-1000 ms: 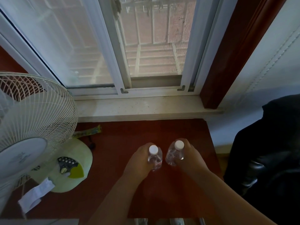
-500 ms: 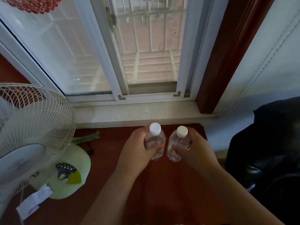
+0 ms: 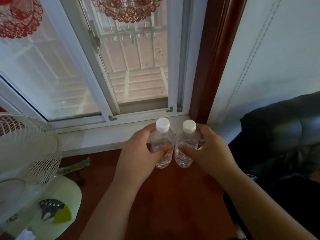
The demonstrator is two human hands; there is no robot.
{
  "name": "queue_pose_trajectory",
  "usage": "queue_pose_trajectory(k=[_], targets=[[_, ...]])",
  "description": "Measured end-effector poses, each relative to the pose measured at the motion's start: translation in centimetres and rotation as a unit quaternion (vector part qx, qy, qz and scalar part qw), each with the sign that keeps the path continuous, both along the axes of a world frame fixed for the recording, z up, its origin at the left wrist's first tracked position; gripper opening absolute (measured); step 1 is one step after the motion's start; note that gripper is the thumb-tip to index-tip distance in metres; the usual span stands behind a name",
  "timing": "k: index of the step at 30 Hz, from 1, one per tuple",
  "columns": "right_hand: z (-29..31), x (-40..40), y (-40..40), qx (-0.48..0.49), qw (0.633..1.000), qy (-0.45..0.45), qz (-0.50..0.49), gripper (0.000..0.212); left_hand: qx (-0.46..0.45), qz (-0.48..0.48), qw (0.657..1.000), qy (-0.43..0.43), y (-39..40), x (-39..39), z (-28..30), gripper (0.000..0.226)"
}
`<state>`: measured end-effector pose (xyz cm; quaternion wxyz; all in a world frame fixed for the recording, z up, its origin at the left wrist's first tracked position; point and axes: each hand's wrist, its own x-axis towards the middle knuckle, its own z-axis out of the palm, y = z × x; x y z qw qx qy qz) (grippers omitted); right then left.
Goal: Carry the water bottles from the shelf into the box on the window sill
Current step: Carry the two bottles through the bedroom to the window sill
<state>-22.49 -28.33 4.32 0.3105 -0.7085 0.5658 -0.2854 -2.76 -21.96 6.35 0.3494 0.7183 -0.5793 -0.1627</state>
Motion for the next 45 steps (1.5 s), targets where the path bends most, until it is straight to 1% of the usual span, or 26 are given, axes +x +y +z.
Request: queue_pose_trajectory(k=[5, 10, 12, 16, 19, 22, 28, 32, 39, 45], targets=[[2.0, -0.6, 1.7, -0.024, 0.998, 0.017, -0.062, 0.072, -0.022, -0.077, 0.997, 0.008, -0.9, 0.2, 1.2, 0.072], [3.2, -0.9, 5.2, -0.059, 0.988, 0.010, -0.146, 0.071, -0.045, -0.150, 0.987, 0.019, -0.9, 0.3, 2.0, 0.072], [3.4, -1.2, 7.0, -0.060, 0.982, 0.002, -0.182, 0.070, -0.052, -0.183, 0.981, 0.028, -0.5, 0.3, 2.1, 0.072], [3.9, -2.0, 11.1, -0.056, 0.966, -0.018, -0.251, 0.060, -0.063, -0.253, 0.964, 0.054, 0.4, -0.8, 2.2, 0.068], [4.2, -2.9, 14.4, -0.072, 0.948, -0.001, -0.309, 0.061, -0.079, -0.294, 0.950, 0.063, 1.3, -2.7, 2.2, 0.068], [4.5, -4.2, 18.1, -0.079, 0.926, -0.001, -0.370, 0.063, -0.094, -0.358, 0.928, 0.051, 2.7, -5.0, 2.3, 0.067], [5.2, -7.4, 26.2, -0.094, 0.884, -0.011, -0.458, 0.061, -0.098, -0.475, 0.872, 0.059, 6.5, -10.6, 3.5, 0.065], [5.4, -10.0, 31.1, -0.108, 0.851, -0.002, -0.514, 0.062, -0.078, -0.542, 0.831, 0.094, 9.9, -14.6, 4.0, 0.065], [7.0, -14.9, 40.9, -0.122, 0.800, -0.005, -0.588, 0.064, -0.073, -0.613, 0.782, 0.090, 17.1, -22.8, 5.4, 0.069], [8.0, -18.5, 49.9, -0.132, 0.752, -0.001, -0.646, 0.065, -0.045, -0.664, 0.737, 0.119, 24.8, -29.0, 6.1, 0.072]])
